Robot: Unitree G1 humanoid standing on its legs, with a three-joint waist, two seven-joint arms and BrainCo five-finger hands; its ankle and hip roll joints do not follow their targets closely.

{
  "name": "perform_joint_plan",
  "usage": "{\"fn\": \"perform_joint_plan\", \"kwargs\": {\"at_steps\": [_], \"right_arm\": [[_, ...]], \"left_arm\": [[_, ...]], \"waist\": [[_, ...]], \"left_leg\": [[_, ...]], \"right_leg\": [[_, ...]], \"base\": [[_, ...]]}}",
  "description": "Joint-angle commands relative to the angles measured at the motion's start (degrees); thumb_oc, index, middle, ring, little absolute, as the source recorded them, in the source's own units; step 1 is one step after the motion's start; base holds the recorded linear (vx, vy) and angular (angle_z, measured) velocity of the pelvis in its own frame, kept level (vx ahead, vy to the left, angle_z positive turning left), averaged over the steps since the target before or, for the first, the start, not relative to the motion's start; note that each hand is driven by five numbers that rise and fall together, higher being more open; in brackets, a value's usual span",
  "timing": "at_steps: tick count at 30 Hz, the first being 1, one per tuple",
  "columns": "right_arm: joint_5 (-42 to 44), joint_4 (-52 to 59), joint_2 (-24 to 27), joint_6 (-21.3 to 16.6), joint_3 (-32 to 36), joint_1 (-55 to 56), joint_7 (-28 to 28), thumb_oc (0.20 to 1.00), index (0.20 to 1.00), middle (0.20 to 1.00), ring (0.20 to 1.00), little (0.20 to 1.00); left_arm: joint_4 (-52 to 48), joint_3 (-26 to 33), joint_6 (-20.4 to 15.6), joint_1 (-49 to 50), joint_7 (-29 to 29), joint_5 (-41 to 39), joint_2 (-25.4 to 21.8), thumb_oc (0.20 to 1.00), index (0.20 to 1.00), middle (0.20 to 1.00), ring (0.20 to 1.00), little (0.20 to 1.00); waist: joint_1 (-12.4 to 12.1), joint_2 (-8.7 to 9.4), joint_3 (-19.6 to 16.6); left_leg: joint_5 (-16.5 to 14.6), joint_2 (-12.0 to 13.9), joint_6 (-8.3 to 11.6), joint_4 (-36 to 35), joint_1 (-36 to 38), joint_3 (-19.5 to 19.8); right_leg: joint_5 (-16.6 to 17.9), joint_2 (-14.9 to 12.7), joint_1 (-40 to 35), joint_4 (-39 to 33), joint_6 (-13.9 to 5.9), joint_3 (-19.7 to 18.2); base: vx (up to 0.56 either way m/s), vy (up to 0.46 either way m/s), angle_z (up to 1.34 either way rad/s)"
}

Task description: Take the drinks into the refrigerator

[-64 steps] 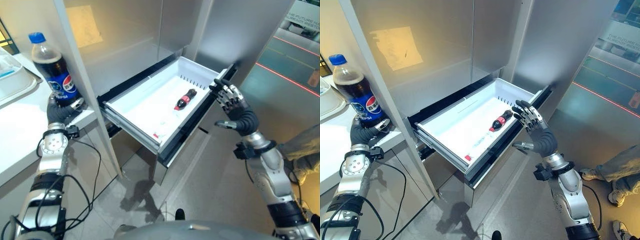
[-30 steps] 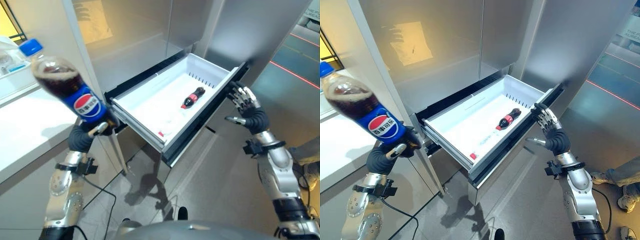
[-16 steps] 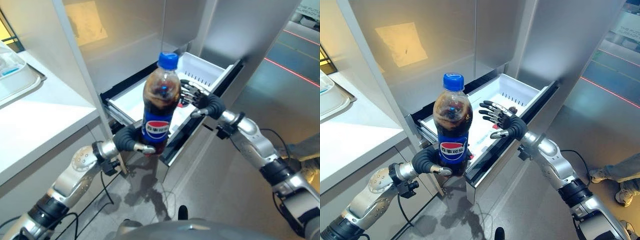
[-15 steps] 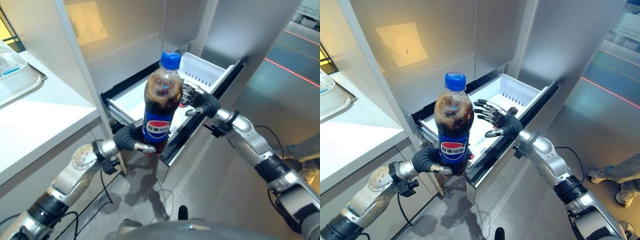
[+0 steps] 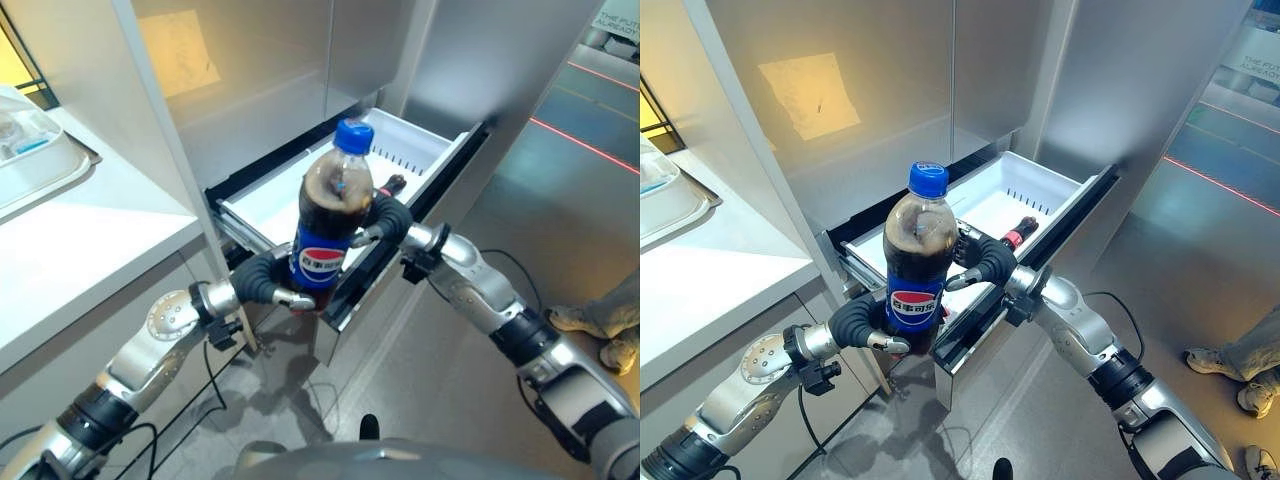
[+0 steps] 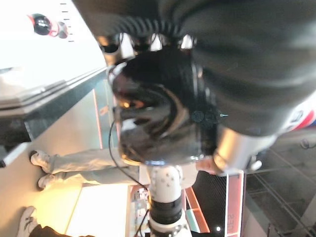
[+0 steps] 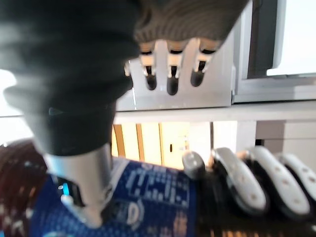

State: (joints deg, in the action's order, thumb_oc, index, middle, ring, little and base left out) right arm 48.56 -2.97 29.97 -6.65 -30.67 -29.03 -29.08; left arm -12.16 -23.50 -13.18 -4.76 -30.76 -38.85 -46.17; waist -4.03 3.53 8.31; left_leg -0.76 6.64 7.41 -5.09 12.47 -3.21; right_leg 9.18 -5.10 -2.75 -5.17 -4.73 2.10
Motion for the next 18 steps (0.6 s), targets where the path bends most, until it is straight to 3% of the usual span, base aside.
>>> {"fn": "perform_joint_plan", "kwargs": {"at_steps": [1, 9, 18], "right_arm": [[3.23, 7.42, -0.82, -0.37, -3.68, -4.91, -2.63, 1.0, 1.0, 1.0, 1.0, 1.0], [6.0, 10.36, -0.2, 1.58, -5.95, -6.09, -4.7, 1.0, 1.0, 1.0, 1.0, 1.0], [8.06, 11.09, -3.16, 2.77, -8.02, -7.69, -5.06, 1.0, 1.0, 1.0, 1.0, 1.0]], "left_arm": [[-1.72, 1.45, -5.02, -6.18, 1.62, 1.23, 2.92, 0.2, 0.2, 0.2, 0.2, 0.2], [-1.42, 1.58, -5.13, -6.06, 1.71, 2.28, 2.82, 0.2, 0.2, 0.2, 0.2, 0.2], [-0.51, 1.62, -5.37, -6.46, 2.59, 4.14, 3.74, 0.2, 0.2, 0.2, 0.2, 0.2]], "waist": [[-0.77, -1.18, -1.0], [-1.03, -1.1, -0.84], [-1.47, -1.13, -0.65]], "left_leg": [[-3.08, -4.84, -6.29, 0.09, -1.28, 1.68], [-3.06, -4.82, -6.28, 0.09, -1.39, 1.94], [-3.0, -4.79, -6.31, 0.09, -1.35, 1.86]], "right_leg": [[-8.1, 0.82, -3.19, 7.39, -0.61, 4.45], [-8.14, 0.73, -3.31, 7.24, -0.55, 4.77], [-8.27, 0.85, -3.31, 7.28, -0.48, 4.88]], "base": [[0.0, 0.0, 0.0], [0.0, 0.0, 0.0], [0.0, 0.0, 0.0]]}}
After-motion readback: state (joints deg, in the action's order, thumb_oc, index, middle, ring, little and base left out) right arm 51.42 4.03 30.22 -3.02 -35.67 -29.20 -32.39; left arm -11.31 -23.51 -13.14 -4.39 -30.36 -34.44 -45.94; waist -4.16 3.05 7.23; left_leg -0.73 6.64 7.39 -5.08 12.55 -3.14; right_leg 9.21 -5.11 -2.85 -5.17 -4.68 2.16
